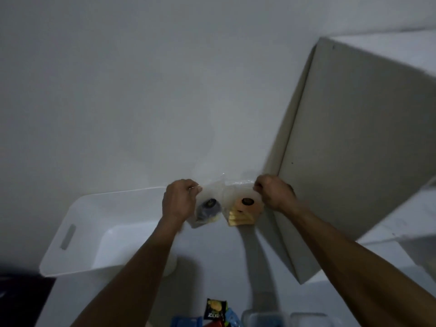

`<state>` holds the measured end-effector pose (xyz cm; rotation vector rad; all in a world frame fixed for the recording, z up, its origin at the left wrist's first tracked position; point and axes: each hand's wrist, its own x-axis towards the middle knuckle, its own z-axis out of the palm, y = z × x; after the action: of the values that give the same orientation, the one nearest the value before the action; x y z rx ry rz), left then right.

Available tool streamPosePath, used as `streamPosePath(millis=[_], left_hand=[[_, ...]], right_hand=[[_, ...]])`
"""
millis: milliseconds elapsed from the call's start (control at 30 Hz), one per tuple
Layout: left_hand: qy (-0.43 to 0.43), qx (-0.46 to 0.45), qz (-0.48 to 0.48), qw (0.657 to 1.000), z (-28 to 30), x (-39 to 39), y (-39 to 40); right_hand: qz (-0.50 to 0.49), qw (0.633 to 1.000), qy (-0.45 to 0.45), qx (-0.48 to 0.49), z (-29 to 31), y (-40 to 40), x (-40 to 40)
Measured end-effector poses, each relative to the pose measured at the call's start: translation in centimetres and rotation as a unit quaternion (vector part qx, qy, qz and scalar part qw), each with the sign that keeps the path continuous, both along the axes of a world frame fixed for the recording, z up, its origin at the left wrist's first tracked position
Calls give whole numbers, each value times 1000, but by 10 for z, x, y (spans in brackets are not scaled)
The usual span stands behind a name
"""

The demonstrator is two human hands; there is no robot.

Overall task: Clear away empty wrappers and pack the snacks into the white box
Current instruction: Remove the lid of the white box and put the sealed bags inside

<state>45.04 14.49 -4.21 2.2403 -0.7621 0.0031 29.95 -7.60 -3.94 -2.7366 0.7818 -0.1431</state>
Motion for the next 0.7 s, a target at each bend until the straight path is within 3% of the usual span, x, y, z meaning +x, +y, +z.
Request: streamPosePath(millis=[133, 333, 700], left_hand=[[-31, -56, -9, 998, 64, 12, 32], [-35, -59, 10, 998, 127, 32, 121], [-10, -36, 52, 998, 116, 73, 256]], right_hand=[[16, 997, -29, -65, 73, 28, 2], [36, 990, -72, -114, 147, 114, 6], [98, 986, -84, -104, 150, 259, 45]])
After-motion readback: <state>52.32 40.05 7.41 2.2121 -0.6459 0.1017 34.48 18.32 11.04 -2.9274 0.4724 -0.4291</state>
